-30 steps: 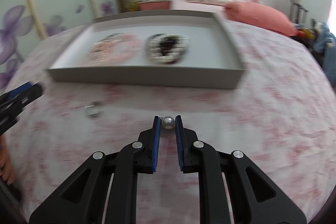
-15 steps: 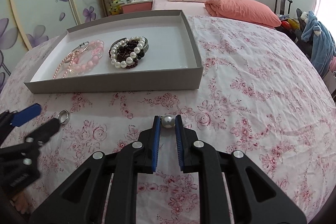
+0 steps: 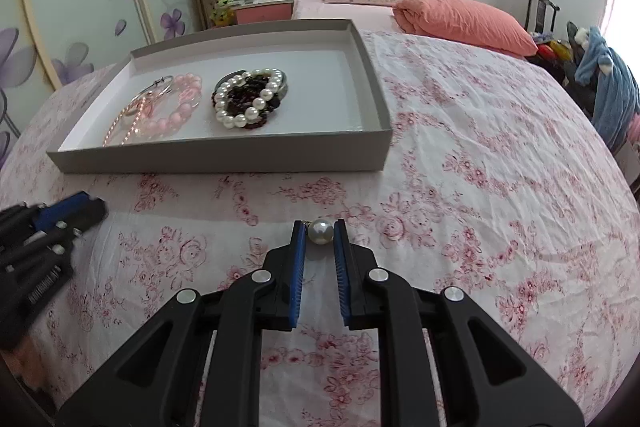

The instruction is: Organize jewelry

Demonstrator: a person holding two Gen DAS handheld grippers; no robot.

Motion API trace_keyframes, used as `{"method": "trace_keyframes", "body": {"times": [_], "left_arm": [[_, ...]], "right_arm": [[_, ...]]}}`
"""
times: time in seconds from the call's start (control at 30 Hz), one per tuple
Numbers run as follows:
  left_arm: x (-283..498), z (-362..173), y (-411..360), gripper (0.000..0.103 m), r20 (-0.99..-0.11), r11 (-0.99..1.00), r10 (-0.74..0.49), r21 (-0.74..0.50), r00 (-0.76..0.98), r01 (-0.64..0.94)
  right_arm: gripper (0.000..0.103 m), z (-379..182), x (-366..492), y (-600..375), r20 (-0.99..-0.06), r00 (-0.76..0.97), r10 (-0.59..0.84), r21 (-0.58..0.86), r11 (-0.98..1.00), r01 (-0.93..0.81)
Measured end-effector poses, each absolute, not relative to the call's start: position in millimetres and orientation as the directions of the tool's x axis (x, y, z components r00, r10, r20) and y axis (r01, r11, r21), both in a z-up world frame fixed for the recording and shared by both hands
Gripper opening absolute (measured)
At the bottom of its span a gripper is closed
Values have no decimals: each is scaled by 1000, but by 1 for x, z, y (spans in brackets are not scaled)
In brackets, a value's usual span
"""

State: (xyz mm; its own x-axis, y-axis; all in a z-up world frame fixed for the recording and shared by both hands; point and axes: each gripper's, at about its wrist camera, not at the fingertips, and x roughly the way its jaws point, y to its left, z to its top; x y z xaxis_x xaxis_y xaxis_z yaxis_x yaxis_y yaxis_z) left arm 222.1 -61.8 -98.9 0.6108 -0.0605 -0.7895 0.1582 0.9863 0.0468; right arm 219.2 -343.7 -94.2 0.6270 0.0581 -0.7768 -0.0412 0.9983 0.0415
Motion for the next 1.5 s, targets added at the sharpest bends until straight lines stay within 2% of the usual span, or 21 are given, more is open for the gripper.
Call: {"method": "trace_keyframes", "body": {"times": [0.23, 1.5], "left_arm": [[215, -98, -21, 23, -784, 993, -37, 38, 620, 108], [213, -98, -19, 22, -784, 996, -55, 4, 618, 92]], "right_arm": [[16, -94, 218, -321, -776, 624, 90, 32, 994, -104], [16, -94, 217, -316, -777, 624, 89, 31, 994, -103]]}}
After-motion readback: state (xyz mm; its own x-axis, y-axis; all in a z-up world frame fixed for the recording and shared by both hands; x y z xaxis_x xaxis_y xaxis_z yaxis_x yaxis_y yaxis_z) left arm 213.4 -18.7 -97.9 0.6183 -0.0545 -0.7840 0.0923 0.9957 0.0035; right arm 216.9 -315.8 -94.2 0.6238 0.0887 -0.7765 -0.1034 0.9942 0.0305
